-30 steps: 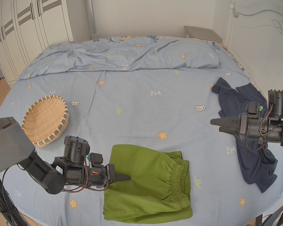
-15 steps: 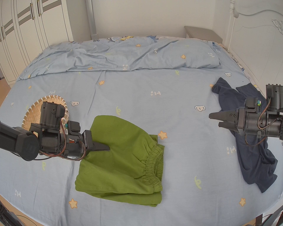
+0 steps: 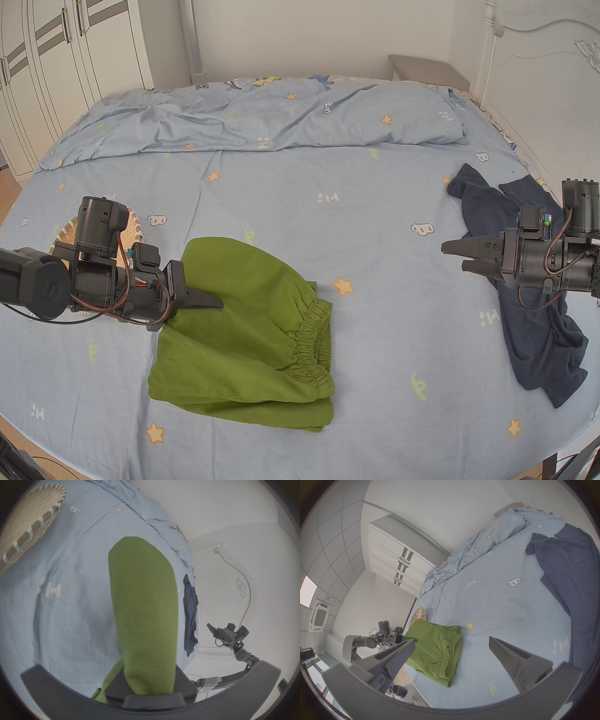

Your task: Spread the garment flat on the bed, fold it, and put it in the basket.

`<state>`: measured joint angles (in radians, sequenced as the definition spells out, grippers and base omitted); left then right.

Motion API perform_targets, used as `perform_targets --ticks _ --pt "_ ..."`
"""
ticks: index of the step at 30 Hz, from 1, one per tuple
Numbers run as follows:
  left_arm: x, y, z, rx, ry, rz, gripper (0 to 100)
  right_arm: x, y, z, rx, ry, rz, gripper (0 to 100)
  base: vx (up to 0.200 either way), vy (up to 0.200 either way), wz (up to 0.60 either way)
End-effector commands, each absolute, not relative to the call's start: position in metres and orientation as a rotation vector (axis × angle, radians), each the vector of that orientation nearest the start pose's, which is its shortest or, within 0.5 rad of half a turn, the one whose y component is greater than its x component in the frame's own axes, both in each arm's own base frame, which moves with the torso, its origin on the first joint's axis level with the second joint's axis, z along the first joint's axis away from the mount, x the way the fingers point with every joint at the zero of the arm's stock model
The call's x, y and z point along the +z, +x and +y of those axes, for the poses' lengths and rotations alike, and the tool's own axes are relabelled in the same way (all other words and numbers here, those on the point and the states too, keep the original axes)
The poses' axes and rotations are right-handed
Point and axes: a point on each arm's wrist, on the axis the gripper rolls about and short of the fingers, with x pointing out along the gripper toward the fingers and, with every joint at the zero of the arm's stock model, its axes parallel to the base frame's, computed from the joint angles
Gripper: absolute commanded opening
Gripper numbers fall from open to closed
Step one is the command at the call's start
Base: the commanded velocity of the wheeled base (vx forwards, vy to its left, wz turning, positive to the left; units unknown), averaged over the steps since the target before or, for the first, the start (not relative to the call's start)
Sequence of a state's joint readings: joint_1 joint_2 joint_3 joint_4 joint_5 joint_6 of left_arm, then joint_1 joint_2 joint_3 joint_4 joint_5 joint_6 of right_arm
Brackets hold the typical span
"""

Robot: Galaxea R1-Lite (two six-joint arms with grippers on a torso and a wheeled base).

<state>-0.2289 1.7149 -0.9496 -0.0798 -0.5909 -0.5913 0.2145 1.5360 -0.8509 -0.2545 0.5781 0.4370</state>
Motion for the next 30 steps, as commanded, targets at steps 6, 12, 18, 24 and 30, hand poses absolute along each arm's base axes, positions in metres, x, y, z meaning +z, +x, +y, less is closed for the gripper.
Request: perform_targets --ticks 6,12,18,24,30 --pt "0.173 0.287 -0.080 -0.569 -0.659 0.894 0 0.208 0.255 0.065 0.664 0.491 0.591 100 0.000 0.200 0.00" --pt "0.172 0.286 -0.081 -0.572 -0.657 0.900 0 0.211 0.253 0.064 0.665 0.490 0.578 100 0.000 0.200 0.00" --pt "0.171 0.286 -0.082 -0.573 -0.657 0.906 0 0.213 0.252 0.063 0.666 0.490 0.571 100 0.000 0.200 0.00" --pt "0.169 0.279 -0.085 -0.595 -0.606 0.903 0 0.216 0.249 0.063 0.669 0.487 0.562 100 0.000 0.067 0.00" --pt "0.181 0.263 -0.086 -0.639 -0.560 0.859 0 0.219 0.246 0.062 0.672 0.485 0.550 100 0.000 0.000 0.00"
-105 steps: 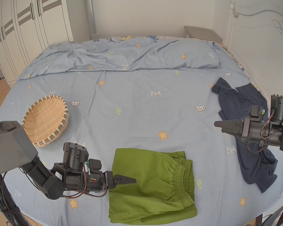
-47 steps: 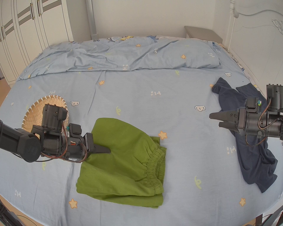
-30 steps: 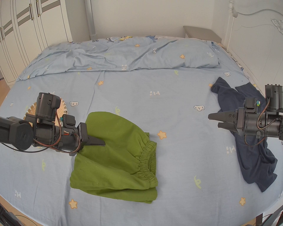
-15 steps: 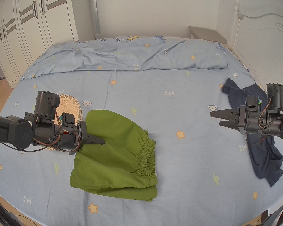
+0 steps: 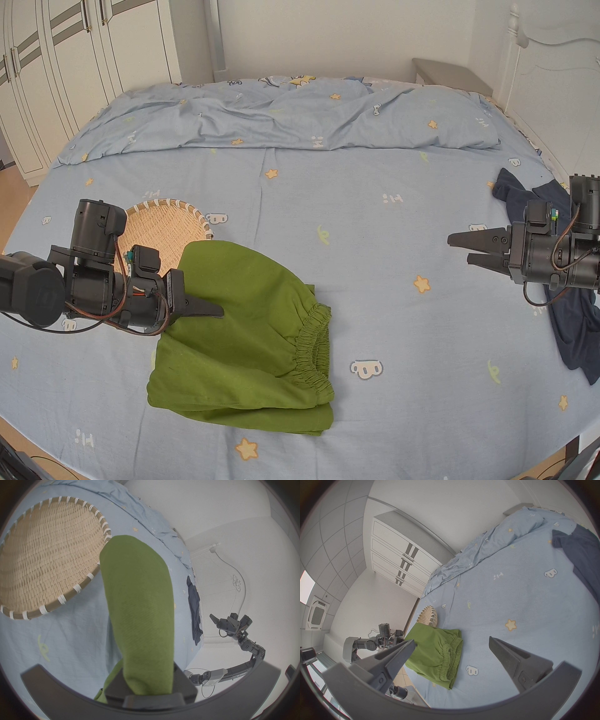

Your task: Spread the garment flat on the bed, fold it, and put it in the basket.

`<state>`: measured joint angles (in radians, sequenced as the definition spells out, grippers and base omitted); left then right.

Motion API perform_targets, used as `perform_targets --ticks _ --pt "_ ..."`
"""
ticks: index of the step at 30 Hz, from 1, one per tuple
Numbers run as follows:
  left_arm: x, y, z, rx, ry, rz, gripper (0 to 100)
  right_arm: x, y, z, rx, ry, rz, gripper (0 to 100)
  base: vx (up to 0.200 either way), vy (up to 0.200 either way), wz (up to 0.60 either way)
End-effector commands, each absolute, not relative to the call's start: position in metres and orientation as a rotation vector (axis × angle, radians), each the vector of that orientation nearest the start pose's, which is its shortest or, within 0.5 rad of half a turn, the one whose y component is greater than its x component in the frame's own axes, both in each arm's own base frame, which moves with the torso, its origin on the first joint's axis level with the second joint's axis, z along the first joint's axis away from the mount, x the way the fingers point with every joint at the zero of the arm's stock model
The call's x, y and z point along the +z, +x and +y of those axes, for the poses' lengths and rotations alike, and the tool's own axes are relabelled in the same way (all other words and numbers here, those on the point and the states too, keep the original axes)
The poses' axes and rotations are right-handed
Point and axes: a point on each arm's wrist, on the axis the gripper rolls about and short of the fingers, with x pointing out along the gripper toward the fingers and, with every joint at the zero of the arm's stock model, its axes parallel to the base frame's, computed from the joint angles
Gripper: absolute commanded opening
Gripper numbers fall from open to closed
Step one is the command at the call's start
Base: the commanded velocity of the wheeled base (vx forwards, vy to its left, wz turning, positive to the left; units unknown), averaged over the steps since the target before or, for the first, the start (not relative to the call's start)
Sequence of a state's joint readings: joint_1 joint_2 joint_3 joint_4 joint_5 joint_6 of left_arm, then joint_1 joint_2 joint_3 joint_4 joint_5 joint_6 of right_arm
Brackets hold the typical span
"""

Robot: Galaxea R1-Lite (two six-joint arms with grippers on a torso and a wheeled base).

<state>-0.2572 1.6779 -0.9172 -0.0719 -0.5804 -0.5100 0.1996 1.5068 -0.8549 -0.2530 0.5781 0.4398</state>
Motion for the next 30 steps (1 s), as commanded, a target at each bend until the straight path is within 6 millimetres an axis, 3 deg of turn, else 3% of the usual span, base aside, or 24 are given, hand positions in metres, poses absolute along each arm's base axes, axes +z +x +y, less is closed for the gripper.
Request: perform_targets --ticks 1,8,19,30 --pt "0.183 0.261 -0.088 -0.649 -0.555 0.850 0 0.219 0.246 0.062 0.673 0.486 0.547 100 0.000 0.000 0.00" --pt "0.215 0.247 -0.097 -0.765 -0.450 0.714 0 0.221 0.244 0.062 0.675 0.485 0.541 100 0.000 0.000 0.00" --pt "0.222 0.246 -0.092 -0.793 -0.301 0.590 0 0.219 0.243 0.064 0.682 0.482 0.548 100 0.000 0.000 0.00" --pt "0.245 0.241 -0.080 -0.617 -0.215 0.348 0 0.218 0.242 0.065 0.686 0.480 0.553 100 0.000 0.000 0.00"
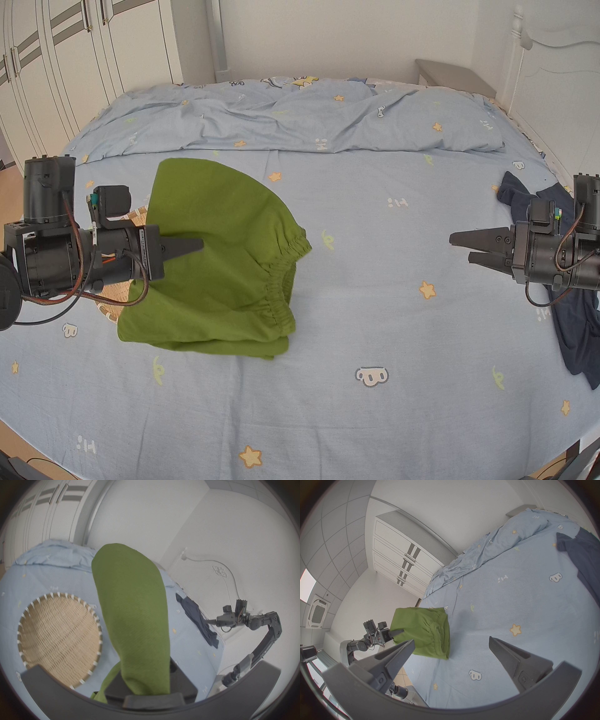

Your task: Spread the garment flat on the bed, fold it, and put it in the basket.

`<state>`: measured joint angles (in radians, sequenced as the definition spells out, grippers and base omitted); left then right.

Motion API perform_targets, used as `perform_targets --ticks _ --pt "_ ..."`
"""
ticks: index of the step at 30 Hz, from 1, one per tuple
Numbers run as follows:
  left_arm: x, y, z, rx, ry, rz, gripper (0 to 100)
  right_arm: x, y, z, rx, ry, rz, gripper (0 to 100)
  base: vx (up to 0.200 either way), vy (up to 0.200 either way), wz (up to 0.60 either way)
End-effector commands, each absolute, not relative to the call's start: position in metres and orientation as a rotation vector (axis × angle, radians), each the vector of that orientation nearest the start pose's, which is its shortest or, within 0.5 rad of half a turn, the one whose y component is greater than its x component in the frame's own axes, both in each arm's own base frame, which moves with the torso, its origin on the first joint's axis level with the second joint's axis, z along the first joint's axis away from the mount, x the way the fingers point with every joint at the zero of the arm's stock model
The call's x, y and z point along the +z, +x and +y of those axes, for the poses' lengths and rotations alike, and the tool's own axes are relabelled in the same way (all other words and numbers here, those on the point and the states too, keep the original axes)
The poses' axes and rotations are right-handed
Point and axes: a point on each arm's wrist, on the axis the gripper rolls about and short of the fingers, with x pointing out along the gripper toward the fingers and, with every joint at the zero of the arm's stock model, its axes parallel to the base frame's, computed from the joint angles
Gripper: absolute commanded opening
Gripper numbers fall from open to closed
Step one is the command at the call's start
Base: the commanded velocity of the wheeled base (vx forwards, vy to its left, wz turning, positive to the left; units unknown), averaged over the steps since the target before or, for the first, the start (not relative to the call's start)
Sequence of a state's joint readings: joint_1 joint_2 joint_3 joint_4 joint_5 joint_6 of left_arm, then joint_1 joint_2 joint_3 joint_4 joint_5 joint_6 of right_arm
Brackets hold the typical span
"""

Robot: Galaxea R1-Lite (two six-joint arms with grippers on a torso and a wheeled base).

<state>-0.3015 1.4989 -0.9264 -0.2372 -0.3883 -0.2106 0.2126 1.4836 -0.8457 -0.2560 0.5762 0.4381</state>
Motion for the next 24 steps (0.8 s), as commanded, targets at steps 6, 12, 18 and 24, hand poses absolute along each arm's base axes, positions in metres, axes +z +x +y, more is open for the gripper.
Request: perform_targets --ticks 6,12,18,24 --pt "0.259 0.238 -0.077 -0.574 -0.211 0.175 0 0.219 0.241 0.065 0.687 0.479 0.550 100 0.000 0.000 0.00" --pt "0.267 0.245 -0.060 -0.516 -0.218 0.062 0 0.221 0.240 0.064 0.683 0.479 0.539 100 0.000 0.000 0.00" --pt "0.275 0.252 -0.037 -0.441 -0.265 -0.010 0 0.222 0.240 0.064 0.684 0.478 0.538 100 0.000 0.000 0.00" --pt "0.258 0.275 -0.016 -0.352 -0.290 0.032 0 0.221 0.239 0.064 0.686 0.478 0.540 100 0.000 0.000 0.00"
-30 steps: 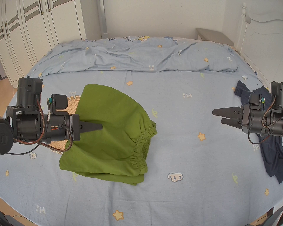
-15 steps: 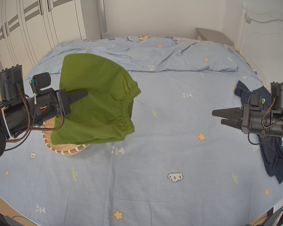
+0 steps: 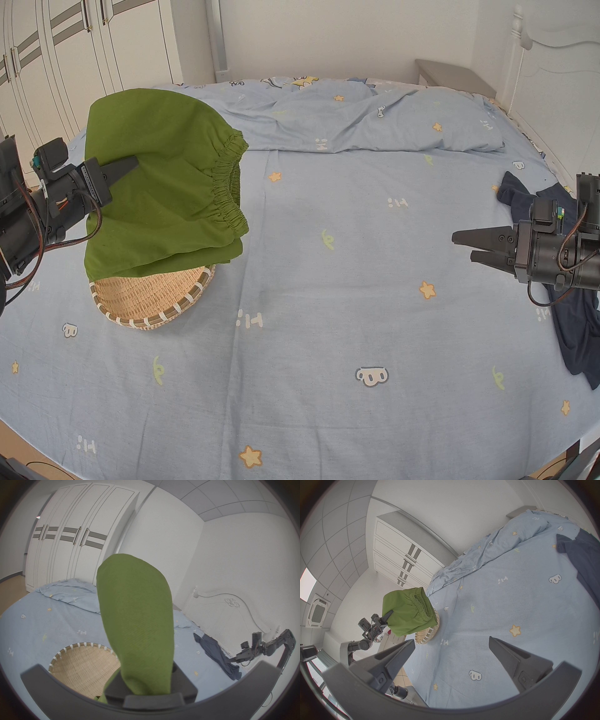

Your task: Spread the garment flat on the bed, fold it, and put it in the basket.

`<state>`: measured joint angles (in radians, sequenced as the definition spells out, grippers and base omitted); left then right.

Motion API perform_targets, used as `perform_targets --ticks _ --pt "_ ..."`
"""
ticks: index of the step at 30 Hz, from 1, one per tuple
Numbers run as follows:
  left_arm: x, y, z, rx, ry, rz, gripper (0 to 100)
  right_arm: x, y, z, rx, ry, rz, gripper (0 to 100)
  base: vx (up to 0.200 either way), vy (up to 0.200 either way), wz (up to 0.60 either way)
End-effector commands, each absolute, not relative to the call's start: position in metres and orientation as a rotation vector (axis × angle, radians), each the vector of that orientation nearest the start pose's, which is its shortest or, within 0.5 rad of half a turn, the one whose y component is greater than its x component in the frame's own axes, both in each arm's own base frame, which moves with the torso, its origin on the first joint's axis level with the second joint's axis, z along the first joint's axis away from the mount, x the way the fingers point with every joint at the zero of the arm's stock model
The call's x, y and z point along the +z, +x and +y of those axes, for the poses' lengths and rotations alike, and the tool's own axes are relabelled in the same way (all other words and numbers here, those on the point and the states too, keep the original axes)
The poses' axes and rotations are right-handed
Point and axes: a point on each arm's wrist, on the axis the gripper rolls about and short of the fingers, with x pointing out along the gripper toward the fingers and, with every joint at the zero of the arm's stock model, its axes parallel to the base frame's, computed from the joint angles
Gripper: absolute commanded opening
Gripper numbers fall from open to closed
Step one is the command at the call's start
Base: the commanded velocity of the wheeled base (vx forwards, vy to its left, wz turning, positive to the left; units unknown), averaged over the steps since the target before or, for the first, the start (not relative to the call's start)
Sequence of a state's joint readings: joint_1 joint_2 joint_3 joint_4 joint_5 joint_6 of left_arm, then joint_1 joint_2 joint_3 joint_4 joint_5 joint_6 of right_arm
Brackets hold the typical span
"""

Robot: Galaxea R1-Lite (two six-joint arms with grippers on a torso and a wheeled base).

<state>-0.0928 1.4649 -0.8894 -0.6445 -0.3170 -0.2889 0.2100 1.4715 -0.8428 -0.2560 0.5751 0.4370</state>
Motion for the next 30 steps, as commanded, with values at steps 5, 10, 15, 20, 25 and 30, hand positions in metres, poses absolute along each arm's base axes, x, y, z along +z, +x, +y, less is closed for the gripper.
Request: perform_targets --ticks 5,10,15,20,25,30 --pt "0.231 0.298 -0.003 -0.292 -0.304 0.098 0 0.221 0.240 0.063 0.682 0.479 0.539 100 0.000 0.000 0.00" --pt "0.212 0.311 0.012 -0.236 -0.316 0.150 0 0.222 0.239 0.063 0.682 0.479 0.537 100 0.000 0.000 0.00" --pt "0.187 0.331 0.031 -0.172 -0.335 0.213 0 0.221 0.240 0.064 0.683 0.479 0.539 100 0.000 0.000 0.00" --pt "0.159 0.354 0.042 -0.129 -0.350 0.278 0 0.221 0.239 0.064 0.686 0.478 0.542 100 0.000 0.000 0.00" --pt "0.147 0.363 0.045 -0.120 -0.355 0.307 0 0.221 0.239 0.064 0.686 0.478 0.542 100 0.000 0.000 0.00" --pt "0.146 0.364 0.046 -0.114 -0.357 0.317 0 0.220 0.239 0.065 0.689 0.477 0.543 100 0.000 0.000 0.00"
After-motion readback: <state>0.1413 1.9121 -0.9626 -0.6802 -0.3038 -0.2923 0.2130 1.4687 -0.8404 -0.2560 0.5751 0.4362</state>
